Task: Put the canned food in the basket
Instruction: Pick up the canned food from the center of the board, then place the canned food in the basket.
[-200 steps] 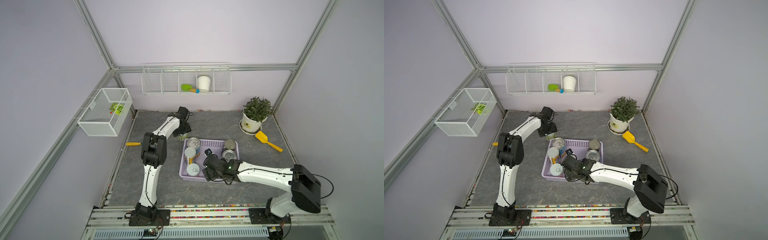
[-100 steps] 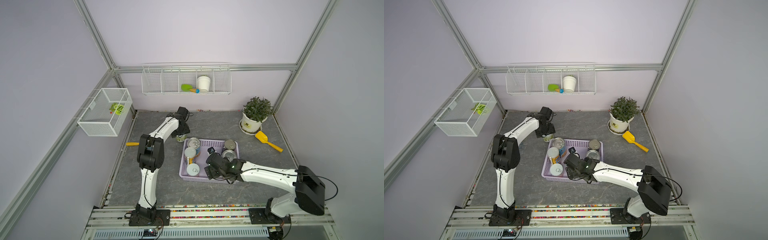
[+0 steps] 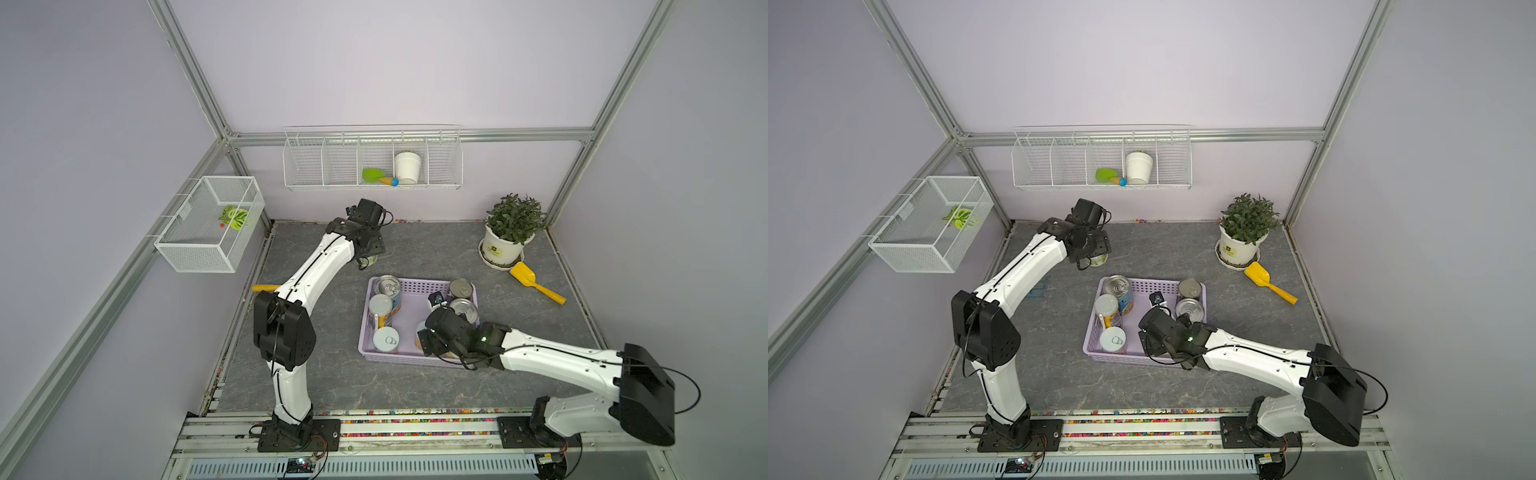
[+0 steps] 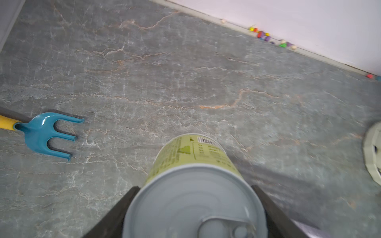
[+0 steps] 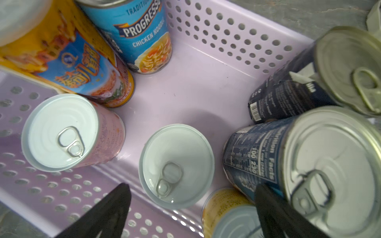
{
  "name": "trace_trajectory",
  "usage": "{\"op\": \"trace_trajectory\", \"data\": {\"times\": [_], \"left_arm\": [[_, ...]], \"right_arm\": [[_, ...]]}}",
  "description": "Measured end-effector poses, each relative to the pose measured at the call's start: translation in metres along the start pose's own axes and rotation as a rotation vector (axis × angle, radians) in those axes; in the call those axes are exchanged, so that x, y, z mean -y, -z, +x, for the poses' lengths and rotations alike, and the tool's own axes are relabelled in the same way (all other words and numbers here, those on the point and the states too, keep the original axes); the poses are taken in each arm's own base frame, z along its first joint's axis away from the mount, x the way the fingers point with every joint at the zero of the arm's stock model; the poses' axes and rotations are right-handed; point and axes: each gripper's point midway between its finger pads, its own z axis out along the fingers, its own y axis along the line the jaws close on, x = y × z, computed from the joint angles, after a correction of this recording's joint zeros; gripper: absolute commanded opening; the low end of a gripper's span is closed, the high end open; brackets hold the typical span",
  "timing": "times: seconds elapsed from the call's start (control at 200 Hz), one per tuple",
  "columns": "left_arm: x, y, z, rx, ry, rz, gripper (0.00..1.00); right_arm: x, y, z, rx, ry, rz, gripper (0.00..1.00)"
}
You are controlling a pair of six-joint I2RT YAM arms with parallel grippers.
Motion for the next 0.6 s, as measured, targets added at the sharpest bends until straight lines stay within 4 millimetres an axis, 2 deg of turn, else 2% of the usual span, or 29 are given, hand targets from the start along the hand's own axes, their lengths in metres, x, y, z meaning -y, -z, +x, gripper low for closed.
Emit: {"op": "trace_trajectory", "data": {"times": [0.15, 0.245, 0.465, 0.6], "left_arm": [[0.031, 0.039, 0.01, 0.039, -0.07, 0.082, 0.51], [0.04, 0.055, 0.013, 0.057, -0.088, 0.125, 0.5], [0.039, 0.054, 0.02, 0.042, -0.093, 0.141, 0.51], [0.051, 0.058, 0.03, 0.028, -0.125, 0.166, 0.51]], "right_arm": [[0.004, 0.014, -0.005, 0.055, -0.041, -0.032, 0.98], [0.005, 0.018, -0.007, 0.078, -0.053, -0.043, 0.98], [0.016, 0.017, -0.01, 0.098, -0.07, -0.01, 0.98], [0.022, 0.028, -0.009, 0.142, -0.089, -0.031, 0.98]]}}
